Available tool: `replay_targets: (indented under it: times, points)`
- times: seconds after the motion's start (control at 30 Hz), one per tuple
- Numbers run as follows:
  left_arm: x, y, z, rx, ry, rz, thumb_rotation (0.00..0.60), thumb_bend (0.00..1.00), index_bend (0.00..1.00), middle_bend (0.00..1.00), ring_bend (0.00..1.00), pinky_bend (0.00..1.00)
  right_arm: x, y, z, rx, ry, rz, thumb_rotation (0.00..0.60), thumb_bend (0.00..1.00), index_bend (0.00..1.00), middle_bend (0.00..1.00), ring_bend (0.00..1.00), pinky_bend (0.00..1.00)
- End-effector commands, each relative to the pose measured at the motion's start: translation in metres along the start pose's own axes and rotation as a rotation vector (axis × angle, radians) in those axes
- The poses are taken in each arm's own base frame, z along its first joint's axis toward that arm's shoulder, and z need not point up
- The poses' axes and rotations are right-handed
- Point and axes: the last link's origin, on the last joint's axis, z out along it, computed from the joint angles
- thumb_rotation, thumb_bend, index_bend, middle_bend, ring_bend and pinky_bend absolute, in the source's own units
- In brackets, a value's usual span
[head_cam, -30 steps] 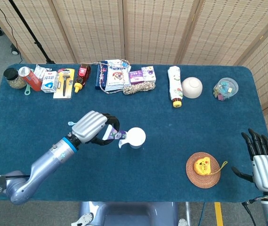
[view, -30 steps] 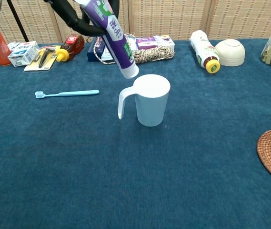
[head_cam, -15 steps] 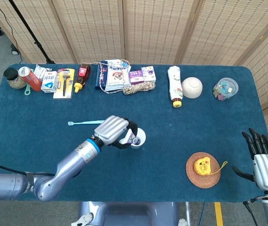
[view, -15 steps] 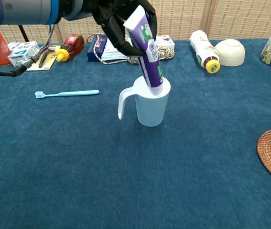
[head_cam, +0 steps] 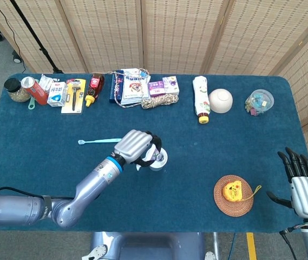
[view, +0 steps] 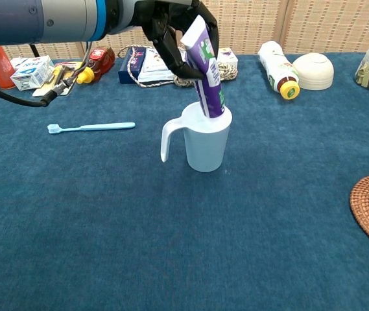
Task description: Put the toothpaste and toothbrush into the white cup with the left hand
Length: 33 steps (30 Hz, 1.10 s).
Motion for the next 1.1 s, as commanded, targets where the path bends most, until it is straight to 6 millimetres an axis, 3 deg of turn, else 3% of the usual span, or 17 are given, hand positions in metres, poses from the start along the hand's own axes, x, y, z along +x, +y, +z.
replay_targets:
  times: [0.03, 0.1, 0.17, 0.27, 0.37, 0.63, 0.87, 0.97, 1.03, 1.1]
  points:
    - [-0.004, -0.004, 0.002, 0.025, -0.007, 0.025, 0.600, 0.34, 0.57, 0.32, 0.18, 0.35, 0.000, -0.001, 0.000, 0.003, -0.003, 0.001, 0.600, 0.00, 0.00, 0.00, 0.00, 0.00]
    - [-0.008, -0.005, 0.004, 0.036, -0.013, 0.021, 0.600, 0.34, 0.54, 0.24, 0.10, 0.29, 0.000, -0.001, 0.000, 0.003, -0.005, 0.003, 0.600, 0.00, 0.00, 0.00, 0.00, 0.00]
    - [-0.012, -0.006, 0.005, 0.047, -0.023, 0.013, 0.600, 0.34, 0.42, 0.10, 0.02, 0.21, 0.000, 0.000, 0.000, -0.002, -0.004, 0.004, 0.600, 0.00, 0.00, 0.00, 0.00, 0.00]
    - [-0.016, -0.007, 0.004, 0.038, -0.037, 0.010, 0.600, 0.34, 0.24, 0.00, 0.00, 0.10, 0.001, 0.001, 0.001, -0.004, -0.004, 0.006, 0.600, 0.00, 0.00, 0.00, 0.00, 0.00]
    - [-0.015, -0.010, 0.002, 0.035, -0.038, 0.009, 0.600, 0.33, 0.17, 0.00, 0.00, 0.04, 0.000, 0.001, 0.001, -0.004, -0.007, 0.007, 0.600, 0.00, 0.00, 0.00, 0.00, 0.00]
    - [-0.010, -0.017, -0.004, 0.037, -0.046, -0.001, 0.600, 0.32, 0.12, 0.00, 0.00, 0.03, 0.000, 0.000, 0.000, -0.001, -0.009, 0.006, 0.600, 0.00, 0.00, 0.00, 0.00, 0.00]
    - [0.007, -0.028, -0.017, 0.042, 0.003, -0.009, 0.600, 0.31, 0.06, 0.00, 0.00, 0.01, 0.000, 0.000, -0.001, 0.000, -0.008, 0.005, 0.600, 0.00, 0.00, 0.00, 0.00, 0.00]
    - [0.021, -0.046, -0.029, 0.088, 0.051, 0.027, 0.600, 0.31, 0.07, 0.00, 0.00, 0.00, 0.000, 0.000, -0.001, 0.000, -0.007, 0.008, 0.600, 0.00, 0.00, 0.00, 0.00, 0.00]
    - [0.036, -0.092, -0.044, 0.246, 0.117, 0.120, 0.600, 0.31, 0.10, 0.00, 0.00, 0.00, 0.000, 0.000, -0.001, 0.003, -0.009, 0.010, 0.600, 0.00, 0.00, 0.00, 0.00, 0.00]
    - [0.032, -0.120, -0.050, 0.346, 0.126, 0.144, 0.600, 0.31, 0.18, 0.00, 0.00, 0.00, 0.000, -0.002, -0.002, 0.010, -0.010, 0.010, 0.600, 0.00, 0.00, 0.00, 0.00, 0.00]
